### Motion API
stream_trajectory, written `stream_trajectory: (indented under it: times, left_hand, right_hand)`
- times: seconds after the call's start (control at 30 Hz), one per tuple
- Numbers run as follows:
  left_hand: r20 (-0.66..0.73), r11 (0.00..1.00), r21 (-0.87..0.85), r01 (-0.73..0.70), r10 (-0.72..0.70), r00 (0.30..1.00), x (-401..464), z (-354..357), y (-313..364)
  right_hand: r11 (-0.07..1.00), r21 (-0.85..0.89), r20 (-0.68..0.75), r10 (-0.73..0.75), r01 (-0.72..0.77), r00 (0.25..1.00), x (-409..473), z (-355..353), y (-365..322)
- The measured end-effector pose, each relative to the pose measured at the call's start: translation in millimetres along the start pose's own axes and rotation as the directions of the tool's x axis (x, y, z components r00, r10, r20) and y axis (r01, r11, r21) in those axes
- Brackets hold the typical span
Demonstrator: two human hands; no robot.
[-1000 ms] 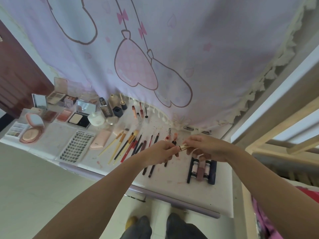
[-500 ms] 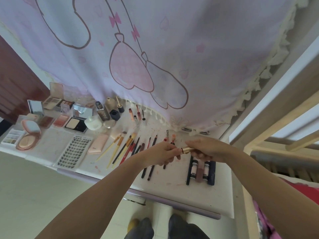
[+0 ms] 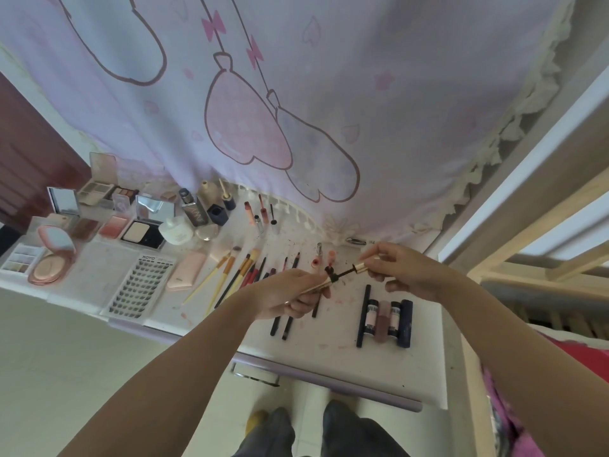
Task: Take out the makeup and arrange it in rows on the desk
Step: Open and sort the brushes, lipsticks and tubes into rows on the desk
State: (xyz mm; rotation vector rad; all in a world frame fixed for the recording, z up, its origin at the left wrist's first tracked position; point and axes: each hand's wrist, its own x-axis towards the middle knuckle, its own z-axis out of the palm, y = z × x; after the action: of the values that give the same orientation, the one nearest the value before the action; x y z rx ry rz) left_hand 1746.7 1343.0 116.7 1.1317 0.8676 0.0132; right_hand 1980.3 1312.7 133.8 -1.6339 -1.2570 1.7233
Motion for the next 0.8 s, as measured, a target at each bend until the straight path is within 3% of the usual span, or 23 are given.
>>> stream_trajectory:
  times: [0.2,0.43,0.6,0.7,0.8]
  left_hand:
    - [0.017,0.996,0.081,0.035,-0.037,0.999,-3,-3,-6]
    - [0.149,0.990,0.048,0.129,-0.135,0.980,-10,-31,-22]
    - [-0.031,0.982,-0.073,0.172,-0.175,0.984,-21,-50,-54]
    - [-0.121,0.986,-0.085,0.142,-0.152,0.981,1,-21,-53]
    - [-0.194,0.991,0.066,0.118,-0.104,0.976,25,11,-48]
  right_hand:
    - [0.999,-0.033,0.013,0.028,-0.028,1.000,2,-4,12]
    - [0.997,-0.040,0.053,0.073,-0.071,0.996,0,4,18]
    - [0.985,0.092,-0.210,0.161,-0.144,0.964,-11,-23,31]
    - [0.975,0.087,-0.203,0.218,-0.204,0.955,-5,-2,38]
    - [0.945,0.210,-0.224,0.298,-0.253,0.928,0,26,47]
